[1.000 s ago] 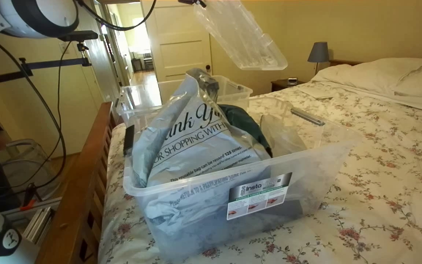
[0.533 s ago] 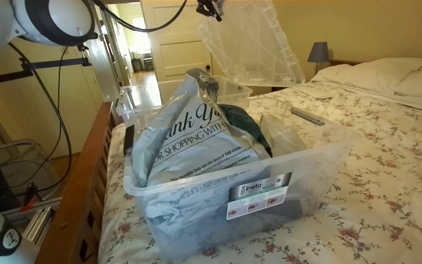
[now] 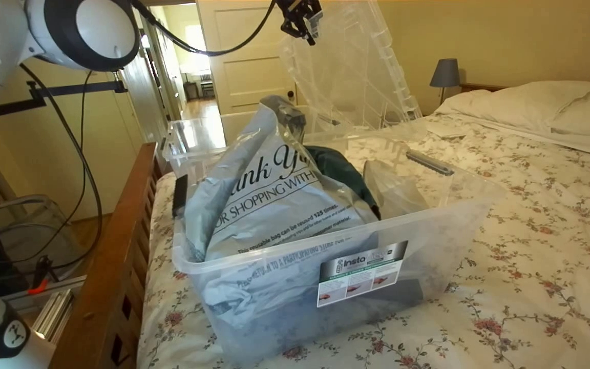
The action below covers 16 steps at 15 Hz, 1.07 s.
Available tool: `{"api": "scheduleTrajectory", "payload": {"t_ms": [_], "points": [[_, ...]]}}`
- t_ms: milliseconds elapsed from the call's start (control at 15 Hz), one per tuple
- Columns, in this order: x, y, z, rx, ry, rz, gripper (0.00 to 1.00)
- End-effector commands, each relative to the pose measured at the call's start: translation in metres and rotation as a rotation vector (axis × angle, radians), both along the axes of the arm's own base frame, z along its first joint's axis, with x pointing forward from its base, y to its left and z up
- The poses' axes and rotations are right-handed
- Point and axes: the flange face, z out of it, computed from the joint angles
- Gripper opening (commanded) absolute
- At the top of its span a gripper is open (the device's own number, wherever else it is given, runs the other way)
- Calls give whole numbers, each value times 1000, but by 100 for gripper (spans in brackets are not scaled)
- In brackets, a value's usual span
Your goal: Move the lid to lean on the north side of the totes and pick up the grey plastic bag
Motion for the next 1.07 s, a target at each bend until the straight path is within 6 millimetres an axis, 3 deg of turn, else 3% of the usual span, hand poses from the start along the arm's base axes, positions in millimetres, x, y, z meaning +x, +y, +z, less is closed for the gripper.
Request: {"api": "scheduleTrajectory", "payload": {"t_ms": [0,333,600,933,1000], "points": [[13,-23,-12,-12,72,-57,5],[31,-35,-52,-16,161,-94,5],[32,-25,-80,43,274,-40,5],[34,-16,-98,111,317,-37,5],[33,-15,-96,109,308,-38,46]]}}
